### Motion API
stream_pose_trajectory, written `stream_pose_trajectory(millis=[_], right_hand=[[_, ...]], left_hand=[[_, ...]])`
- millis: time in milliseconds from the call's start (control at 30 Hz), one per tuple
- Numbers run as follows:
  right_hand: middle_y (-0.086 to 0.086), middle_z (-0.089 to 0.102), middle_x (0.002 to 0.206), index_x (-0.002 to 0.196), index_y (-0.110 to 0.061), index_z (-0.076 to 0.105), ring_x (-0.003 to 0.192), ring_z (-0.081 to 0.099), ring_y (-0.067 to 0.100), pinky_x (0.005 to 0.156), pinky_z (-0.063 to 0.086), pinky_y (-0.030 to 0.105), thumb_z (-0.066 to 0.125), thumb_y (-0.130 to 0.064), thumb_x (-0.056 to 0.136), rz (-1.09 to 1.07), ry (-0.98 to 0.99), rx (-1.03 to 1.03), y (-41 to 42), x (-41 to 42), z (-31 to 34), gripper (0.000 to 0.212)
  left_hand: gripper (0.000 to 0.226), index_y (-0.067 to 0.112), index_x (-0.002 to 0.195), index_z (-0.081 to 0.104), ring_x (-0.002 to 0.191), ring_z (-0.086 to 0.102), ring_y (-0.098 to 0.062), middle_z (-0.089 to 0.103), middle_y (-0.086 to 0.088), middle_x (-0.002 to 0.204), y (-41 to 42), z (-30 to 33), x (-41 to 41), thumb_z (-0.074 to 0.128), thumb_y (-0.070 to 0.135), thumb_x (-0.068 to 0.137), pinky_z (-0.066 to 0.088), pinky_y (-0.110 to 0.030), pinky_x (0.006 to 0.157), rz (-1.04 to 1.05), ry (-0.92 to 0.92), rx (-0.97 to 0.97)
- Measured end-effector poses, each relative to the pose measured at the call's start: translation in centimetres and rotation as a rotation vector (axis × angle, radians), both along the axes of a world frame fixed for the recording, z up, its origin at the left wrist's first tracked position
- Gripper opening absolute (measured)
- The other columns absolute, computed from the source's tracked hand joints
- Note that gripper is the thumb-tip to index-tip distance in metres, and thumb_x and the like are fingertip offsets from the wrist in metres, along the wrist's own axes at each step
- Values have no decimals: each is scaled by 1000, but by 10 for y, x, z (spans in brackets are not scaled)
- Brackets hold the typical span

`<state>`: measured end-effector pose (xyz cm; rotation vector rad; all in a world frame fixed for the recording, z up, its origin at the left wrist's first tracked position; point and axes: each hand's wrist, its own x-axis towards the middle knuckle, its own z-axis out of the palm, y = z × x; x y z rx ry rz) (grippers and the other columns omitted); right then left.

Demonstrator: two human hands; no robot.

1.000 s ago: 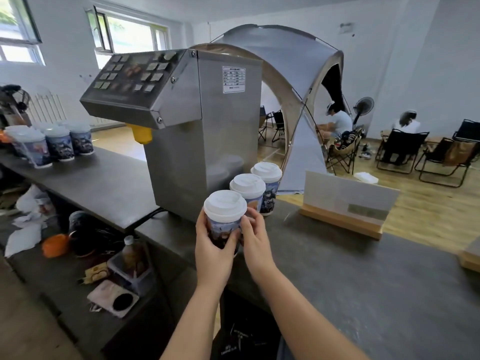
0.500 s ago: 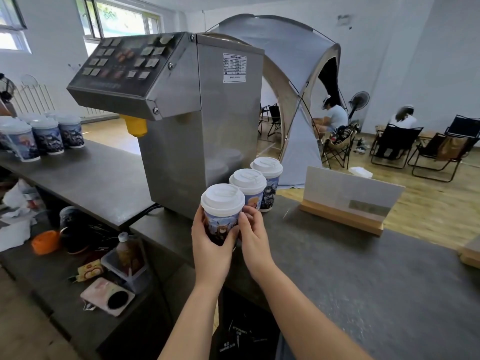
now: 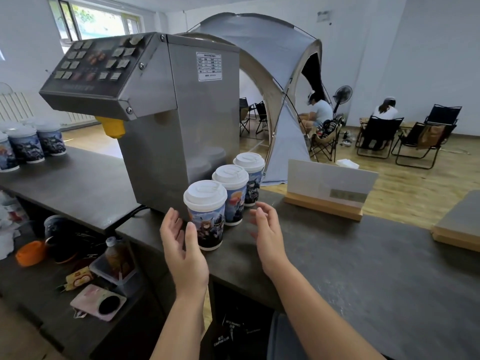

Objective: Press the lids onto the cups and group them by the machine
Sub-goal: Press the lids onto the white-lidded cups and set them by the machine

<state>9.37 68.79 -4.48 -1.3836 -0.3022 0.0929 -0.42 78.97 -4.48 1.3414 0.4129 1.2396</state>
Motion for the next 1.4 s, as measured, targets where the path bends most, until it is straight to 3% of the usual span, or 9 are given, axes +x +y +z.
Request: stream_pose_trajectory(millis=[67,200,567,700,833,1000,1200,1267,1400], right_hand=[[0,61,116,115,-34,55,112,58,15,100,48,41,43,-32,102,-27,5,14,-14,1,3,17],[-3,64,112,115,-29,56,107,60,13,93,48,35,40,-30,104,-86,4,34,-46,1,12,20],[-1,67,81,93,-19,63,73,62,7,67,47,19,37,-19,105,-475,-83,45,-226,9,27,28],[5,66,79,92,-15,63,68,60,9,61,46,15,37,-14,104,-715,-77,86,-328,1,29,29],[7,64,78,93,-12,63,69,58,12,59,46,15,37,-11,104,-940,-56,76,-433,-21,30,28],[1,62,89,98,-19,60,78,55,11,71,44,24,42,-10,101,-1216,-50,56,-554,-54,25,21],[5,53,131,132,-18,48,115,53,14,100,41,33,41,-20,103,-1397,-16,25,-677,-75,25,29],[5,46,140,141,-17,40,123,44,11,104,35,28,38,-20,104,-1359,-16,17,-706,-74,29,36],[3,32,153,151,-20,26,131,32,9,103,26,25,36,-23,105,-1277,6,-45,-747,-60,27,46]], left_hand=[[36,23,133,47,127,50,-6,52,6,134,-11,6,-3,48,21,97,39,-8,98,22,-57,23],[34,13,120,54,110,56,-5,59,11,115,-41,18,0,46,28,91,43,-17,95,-18,-137,136],[20,15,88,67,79,63,-6,69,6,81,-201,16,73,49,11,96,51,-19,76,-680,58,138],[26,14,88,68,80,63,-8,69,-1,84,-288,15,88,47,4,101,51,-24,78,-894,145,134],[26,12,89,69,80,62,-12,70,-6,86,-385,16,94,47,4,101,50,-18,72,-1096,198,133],[24,8,90,69,74,61,-6,69,-6,83,-515,24,91,48,4,100,47,-12,66,-1335,251,165],[18,20,94,67,88,62,-14,69,3,90,-659,36,94,51,14,100,48,-31,84,-1482,332,197],[15,22,107,63,101,59,-13,66,5,105,-698,38,100,50,23,101,46,-30,91,-1484,374,266],[45,18,142,44,131,46,-16,50,1,142,-759,46,116,40,41,103,35,-35,110,-1505,445,331]])
